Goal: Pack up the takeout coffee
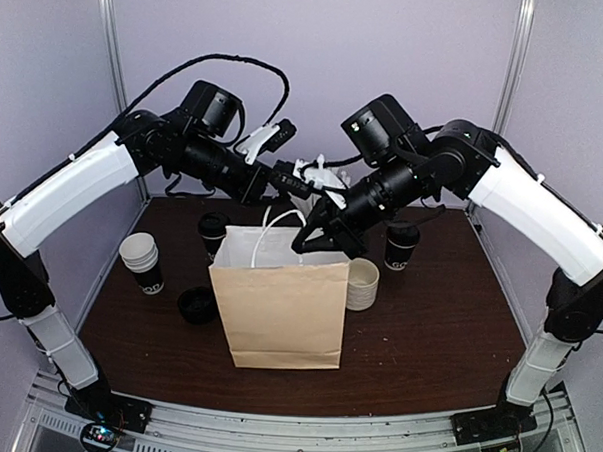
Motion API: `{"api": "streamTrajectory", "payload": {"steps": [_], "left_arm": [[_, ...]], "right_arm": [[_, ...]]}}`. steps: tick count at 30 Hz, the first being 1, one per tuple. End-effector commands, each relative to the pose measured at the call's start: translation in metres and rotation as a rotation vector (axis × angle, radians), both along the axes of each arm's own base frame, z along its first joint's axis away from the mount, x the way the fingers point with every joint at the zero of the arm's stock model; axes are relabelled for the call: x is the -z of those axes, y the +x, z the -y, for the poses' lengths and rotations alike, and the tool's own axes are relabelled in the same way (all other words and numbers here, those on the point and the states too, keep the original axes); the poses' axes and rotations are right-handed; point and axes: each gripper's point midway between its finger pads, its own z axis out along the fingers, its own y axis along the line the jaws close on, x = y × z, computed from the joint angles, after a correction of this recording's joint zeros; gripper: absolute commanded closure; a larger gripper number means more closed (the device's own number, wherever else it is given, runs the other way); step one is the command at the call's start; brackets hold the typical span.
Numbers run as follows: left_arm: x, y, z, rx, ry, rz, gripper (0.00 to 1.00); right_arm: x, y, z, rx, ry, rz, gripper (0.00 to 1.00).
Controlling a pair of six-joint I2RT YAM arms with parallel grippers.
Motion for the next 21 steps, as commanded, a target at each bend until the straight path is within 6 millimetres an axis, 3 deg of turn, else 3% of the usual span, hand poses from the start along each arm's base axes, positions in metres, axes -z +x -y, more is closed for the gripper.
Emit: {"api": "streamTrajectory", "payload": {"steps": [1, 5, 10, 21], "left_arm": [[-0.063, -0.008, -0.003, 0.015, -0.137, 0.083, 1.00], [-0.099, -0.017, -0.004, 0.031, -0.229, 0.108, 1.00], [-0.111, -0.020, -0.004, 0.039, -0.258, 0.115, 1.00], [-0.101, -0.020, -0.005, 0.037, -0.237, 0.104, 1.00]], "right_arm": [[-0.057, -0.004, 0.010, 0.001, 0.130, 0.108, 1.00], [-0.080, -0.019, 0.016, -0.077, 0.177, 0.133, 1.00], [-0.100, -0.019, 0.020, -0.086, 0.203, 0.187, 1.00], [-0.081, -0.021, 0.022, -0.111, 0.149, 0.172, 1.00]]}}
